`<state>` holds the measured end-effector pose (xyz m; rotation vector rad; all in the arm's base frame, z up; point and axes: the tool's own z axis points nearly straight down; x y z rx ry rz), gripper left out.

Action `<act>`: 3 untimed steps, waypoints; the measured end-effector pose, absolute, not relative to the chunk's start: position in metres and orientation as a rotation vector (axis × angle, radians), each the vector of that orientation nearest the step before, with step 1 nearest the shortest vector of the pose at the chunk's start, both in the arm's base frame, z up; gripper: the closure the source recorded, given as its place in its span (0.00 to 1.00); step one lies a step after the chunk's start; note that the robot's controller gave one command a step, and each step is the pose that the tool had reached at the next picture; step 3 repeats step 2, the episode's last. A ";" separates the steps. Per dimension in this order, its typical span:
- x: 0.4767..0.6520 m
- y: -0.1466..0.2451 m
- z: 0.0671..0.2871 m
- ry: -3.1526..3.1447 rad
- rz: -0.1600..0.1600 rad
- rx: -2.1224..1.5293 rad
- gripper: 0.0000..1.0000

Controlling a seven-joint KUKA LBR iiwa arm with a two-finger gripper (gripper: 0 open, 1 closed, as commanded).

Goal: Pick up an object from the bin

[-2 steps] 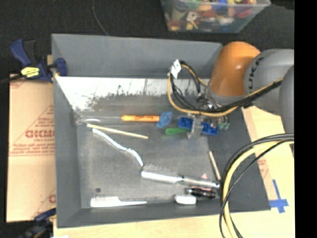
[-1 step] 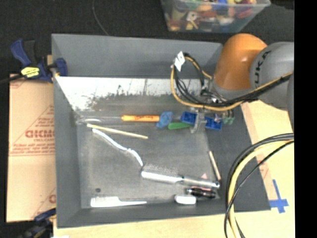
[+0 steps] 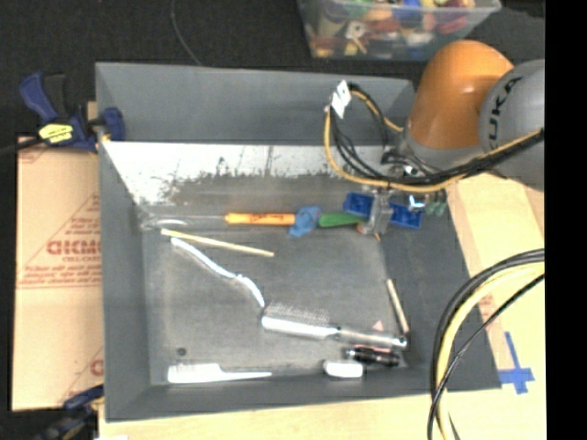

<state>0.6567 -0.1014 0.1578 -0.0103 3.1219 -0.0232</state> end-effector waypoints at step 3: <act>0.658 -0.103 0.201 3.117 -0.028 -0.010 1.00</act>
Offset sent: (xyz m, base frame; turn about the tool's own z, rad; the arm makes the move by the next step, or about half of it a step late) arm 0.0005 -0.0003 0.0414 -0.0002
